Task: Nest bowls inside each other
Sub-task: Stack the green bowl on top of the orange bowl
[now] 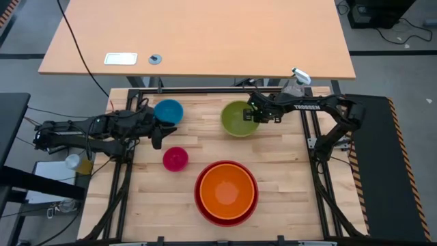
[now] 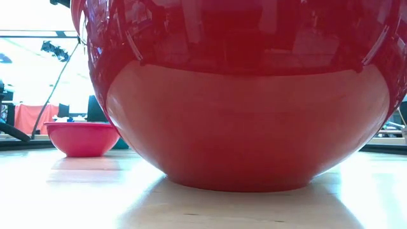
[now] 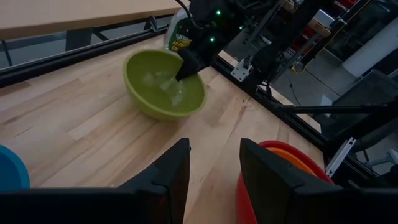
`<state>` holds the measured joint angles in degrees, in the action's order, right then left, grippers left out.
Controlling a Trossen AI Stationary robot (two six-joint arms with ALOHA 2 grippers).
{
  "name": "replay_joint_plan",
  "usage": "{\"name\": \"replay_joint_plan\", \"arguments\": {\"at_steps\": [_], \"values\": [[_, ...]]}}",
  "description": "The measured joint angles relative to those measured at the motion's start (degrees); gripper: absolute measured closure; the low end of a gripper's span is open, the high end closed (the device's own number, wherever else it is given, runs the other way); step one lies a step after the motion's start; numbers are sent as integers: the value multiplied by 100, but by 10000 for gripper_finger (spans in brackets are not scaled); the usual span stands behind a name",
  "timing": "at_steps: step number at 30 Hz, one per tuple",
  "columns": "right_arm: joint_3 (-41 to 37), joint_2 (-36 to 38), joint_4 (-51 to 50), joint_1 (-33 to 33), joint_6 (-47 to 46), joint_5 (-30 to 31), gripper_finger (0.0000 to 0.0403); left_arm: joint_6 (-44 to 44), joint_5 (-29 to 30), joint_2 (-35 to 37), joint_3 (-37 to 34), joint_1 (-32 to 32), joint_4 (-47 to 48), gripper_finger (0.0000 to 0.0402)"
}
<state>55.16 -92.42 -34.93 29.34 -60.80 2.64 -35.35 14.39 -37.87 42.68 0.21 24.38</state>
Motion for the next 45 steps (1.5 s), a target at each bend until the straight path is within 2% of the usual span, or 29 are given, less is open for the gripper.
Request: {"name": "replay_joint_plan", "arguments": {"at_steps": [6,13,25,32,37,45], "values": [[-7,-9,-13,0,84,-121,381,0,0,0,0,0,0,257],[384,-37,-141,-46,769,-125,384,0,0,0,0,0,0,257],[1655,-26,-299,-298,2446,-1191,383,-2,0,0,0,0,210,257],[2239,-26,-738,-935,2638,-1375,383,-2,28,0,0,0,208,257],[2489,-24,-957,-1608,2560,-1135,383,-2,158,0,0,0,208,257],[2583,-20,-1041,-2564,1871,-599,382,0,203,0,0,0,205,257]]}}
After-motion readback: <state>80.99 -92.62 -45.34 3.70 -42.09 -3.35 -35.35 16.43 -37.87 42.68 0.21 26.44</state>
